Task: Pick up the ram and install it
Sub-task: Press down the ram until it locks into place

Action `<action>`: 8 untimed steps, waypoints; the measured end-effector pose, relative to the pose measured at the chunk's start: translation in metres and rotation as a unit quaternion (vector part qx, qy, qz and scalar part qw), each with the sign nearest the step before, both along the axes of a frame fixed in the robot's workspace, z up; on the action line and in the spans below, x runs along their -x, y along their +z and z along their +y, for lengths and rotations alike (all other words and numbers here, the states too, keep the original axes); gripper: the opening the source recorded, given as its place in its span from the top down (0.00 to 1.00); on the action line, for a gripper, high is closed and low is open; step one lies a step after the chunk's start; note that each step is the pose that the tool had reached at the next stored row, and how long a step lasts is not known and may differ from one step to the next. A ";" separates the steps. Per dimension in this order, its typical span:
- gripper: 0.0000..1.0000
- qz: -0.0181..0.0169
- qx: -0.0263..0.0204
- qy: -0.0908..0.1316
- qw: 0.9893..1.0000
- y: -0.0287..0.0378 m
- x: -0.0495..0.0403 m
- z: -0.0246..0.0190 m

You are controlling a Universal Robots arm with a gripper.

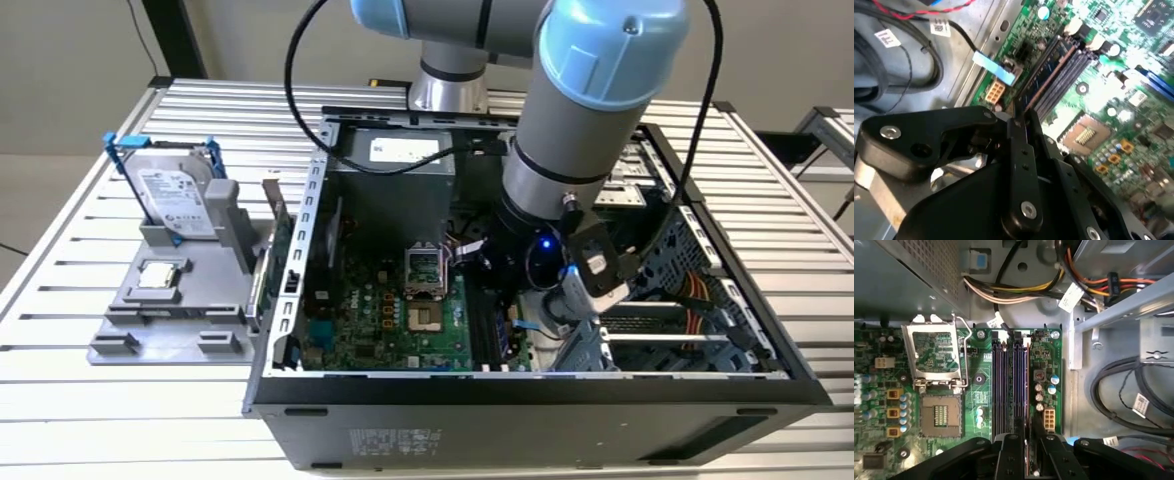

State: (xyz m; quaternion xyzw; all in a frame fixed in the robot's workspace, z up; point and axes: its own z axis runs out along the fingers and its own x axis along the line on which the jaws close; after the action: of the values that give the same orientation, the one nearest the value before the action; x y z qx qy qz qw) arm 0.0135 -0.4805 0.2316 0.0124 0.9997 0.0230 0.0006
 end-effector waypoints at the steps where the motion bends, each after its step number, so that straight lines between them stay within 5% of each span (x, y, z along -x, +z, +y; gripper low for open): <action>1: 0.00 0.000 0.000 0.000 1.000 0.0041 0.0000 0.0000; 5: 0.00 0.000 0.000 0.000 1.000 0.0165 0.0000 0.0000; 8: 0.00 0.000 0.000 0.000 1.000 0.0187 0.0000 -0.0001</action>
State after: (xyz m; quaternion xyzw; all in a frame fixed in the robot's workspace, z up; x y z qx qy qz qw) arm 0.0135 -0.4805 0.2504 0.0123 0.9997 0.0231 0.0005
